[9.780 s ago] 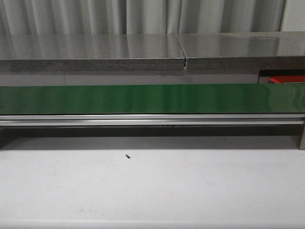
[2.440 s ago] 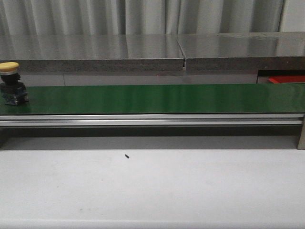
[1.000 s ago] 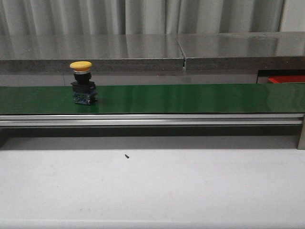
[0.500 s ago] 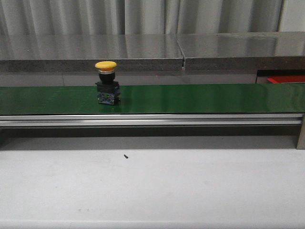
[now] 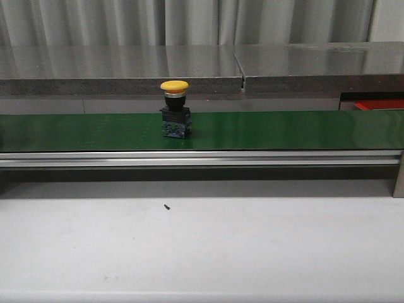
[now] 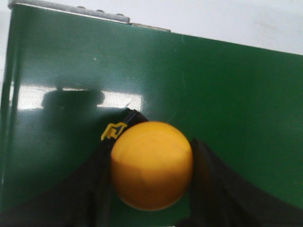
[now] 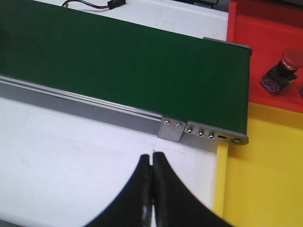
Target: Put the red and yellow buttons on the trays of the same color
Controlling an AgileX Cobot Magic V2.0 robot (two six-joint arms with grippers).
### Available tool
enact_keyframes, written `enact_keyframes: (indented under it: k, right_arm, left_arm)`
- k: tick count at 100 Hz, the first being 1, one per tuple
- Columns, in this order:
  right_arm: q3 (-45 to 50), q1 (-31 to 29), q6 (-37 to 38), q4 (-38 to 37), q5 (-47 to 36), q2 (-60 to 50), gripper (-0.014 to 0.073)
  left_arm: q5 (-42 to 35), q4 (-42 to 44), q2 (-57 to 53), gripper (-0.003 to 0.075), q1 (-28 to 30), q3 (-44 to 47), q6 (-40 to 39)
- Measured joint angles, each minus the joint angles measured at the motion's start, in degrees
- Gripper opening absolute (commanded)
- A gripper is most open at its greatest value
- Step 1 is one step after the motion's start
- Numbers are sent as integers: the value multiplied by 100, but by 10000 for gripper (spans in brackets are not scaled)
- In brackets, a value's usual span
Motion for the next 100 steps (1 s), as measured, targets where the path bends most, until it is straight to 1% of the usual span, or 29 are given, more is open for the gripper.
enact_keyframes:
  k: [4,8,9,11,12,15,16,18,19,20,23,28,32,37,42,55,74,86,100]
  right_arm:
    - [0,0,0,0,0,0,-68]
    - [0,0,0,0,0,0,-68]
    - [0,0,0,0,-4,0,-68]
    - [0,0,0,0,-4,0,-68]
    - [0,0,0,0,-4,0,-68]
    - [0,0,0,0,-4,0,-68]
    - [0,0,0,0,-4,0,-68]
    - [0,0,0,0,-4,0,-68]
    - [0,0,0,0,-4,0,-68]
    - [0,0,0,0,-4,0,-68]
    - [0,0,0,0,-4,0,-68]
    - [0,0,0,0,-4,0,-68]
    - [0,0,0,0,-4,0,-68]
    - [0,0,0,0,-4,0,-68]
    - [0,0,0,0,-4,0,-68]
    - [0,0,0,0,-13,0,-68]
    - [0,0,0,0,-13,0,-68]
    - [0,0,0,0,-13,0,-68]
    - [0,0,0,0,-13,0,-68]
  left_arm:
    - [0,11,0,137,-11,0,0]
    - [11,11,0,223,-11,0,0]
    - [25,11,0,256,-21,0,0]
    - [25,-1,0,291,-21,0,13]
    - [37,-1,0,328,-21,0,12]
    - [54,-1,0,405,-21,0,25]
    - [66,-1,0,445,-21,0,25]
    - [78,-1,0,485,-21,0,34]
    - [79,-1,0,524,-21,0,38]
    - [96,10,0,543,-21,0,47]
    - [110,11,0,632,-21,0,58]
    - [123,11,5,722,-21,0,58]
    - [131,-3,5,705,-34,0,70]
    - [131,-19,5,659,-74,0,96]
    - [116,-29,-7,638,-131,0,172]
    - [-57,-40,-272,636,-373,0,384]
    - [-313,-99,-1117,634,-630,72,636]
    - [-643,-109,-1769,629,-702,526,763]
    - [-1266,-99,-2758,629,-702,1601,864]
